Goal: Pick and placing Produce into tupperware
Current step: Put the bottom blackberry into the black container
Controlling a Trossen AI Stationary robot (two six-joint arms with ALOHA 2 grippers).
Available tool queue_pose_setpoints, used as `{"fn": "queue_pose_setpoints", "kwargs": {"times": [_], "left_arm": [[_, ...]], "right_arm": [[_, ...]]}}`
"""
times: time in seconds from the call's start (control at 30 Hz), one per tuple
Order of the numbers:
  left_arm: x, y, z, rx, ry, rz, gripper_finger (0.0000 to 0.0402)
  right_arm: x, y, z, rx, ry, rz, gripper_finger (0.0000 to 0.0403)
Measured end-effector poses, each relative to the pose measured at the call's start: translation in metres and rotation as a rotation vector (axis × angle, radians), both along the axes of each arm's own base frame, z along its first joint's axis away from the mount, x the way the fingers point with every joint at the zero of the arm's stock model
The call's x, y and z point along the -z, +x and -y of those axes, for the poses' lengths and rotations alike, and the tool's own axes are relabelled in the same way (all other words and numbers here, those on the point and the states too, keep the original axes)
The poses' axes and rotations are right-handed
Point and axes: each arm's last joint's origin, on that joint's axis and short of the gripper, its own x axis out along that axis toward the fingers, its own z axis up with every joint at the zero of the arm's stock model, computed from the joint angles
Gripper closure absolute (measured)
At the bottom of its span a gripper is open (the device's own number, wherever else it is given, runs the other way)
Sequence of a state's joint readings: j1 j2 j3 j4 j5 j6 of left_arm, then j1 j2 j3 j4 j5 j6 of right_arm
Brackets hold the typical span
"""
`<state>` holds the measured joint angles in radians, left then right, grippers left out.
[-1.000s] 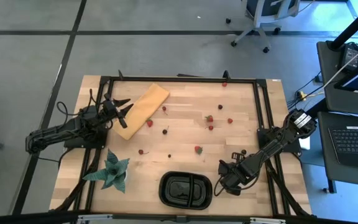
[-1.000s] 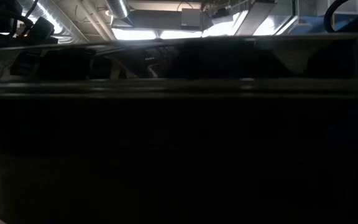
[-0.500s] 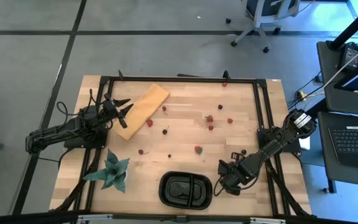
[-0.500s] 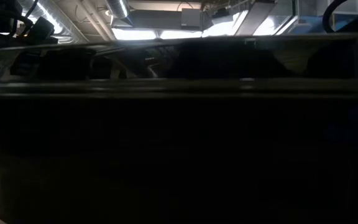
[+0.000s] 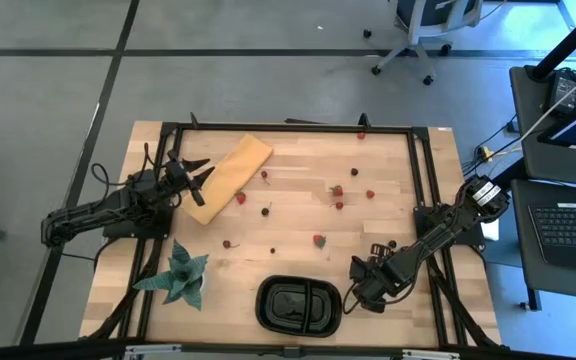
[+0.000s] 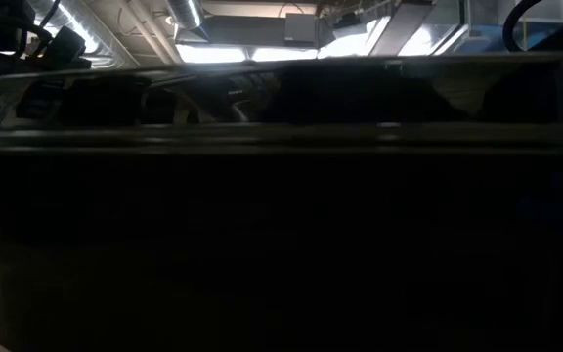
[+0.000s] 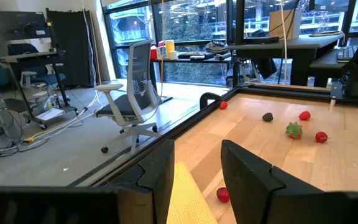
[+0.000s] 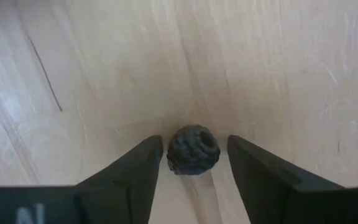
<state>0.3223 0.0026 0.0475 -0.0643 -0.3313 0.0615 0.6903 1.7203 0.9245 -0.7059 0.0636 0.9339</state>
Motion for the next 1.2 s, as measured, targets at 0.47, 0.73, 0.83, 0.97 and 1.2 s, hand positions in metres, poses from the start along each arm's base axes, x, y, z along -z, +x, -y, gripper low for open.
{"fn": "queue_pose_setpoints", "kwargs": {"times": [0.47,0.73,0.83,0.97,1.2], "left_arm": [[0.000,0.000,0.000,0.000,-0.001,0.001,0.0276],[0.000,0.000,0.000,0.000,-0.001,0.001,0.0276],[0.000,0.000,0.000,0.000,-0.001,0.001,0.0276],[0.000,0.000,0.000,0.000,-0.006,0.004,0.0276],[0.000,0.000,0.000,0.000,-0.006,0.005,0.0276]], "right_arm": [[0.000,0.000,-0.001,0.026,0.014,-0.002,0.0263],[-0.001,0.001,-0.001,0.035,0.020,0.000,0.0301],[-0.001,0.001,-0.001,0.065,0.021,0.003,0.0301],[-0.010,0.008,-0.007,0.074,0.031,0.029,0.0300],[-0.055,0.035,-0.025,0.070,0.058,0.204,0.0301]]}}
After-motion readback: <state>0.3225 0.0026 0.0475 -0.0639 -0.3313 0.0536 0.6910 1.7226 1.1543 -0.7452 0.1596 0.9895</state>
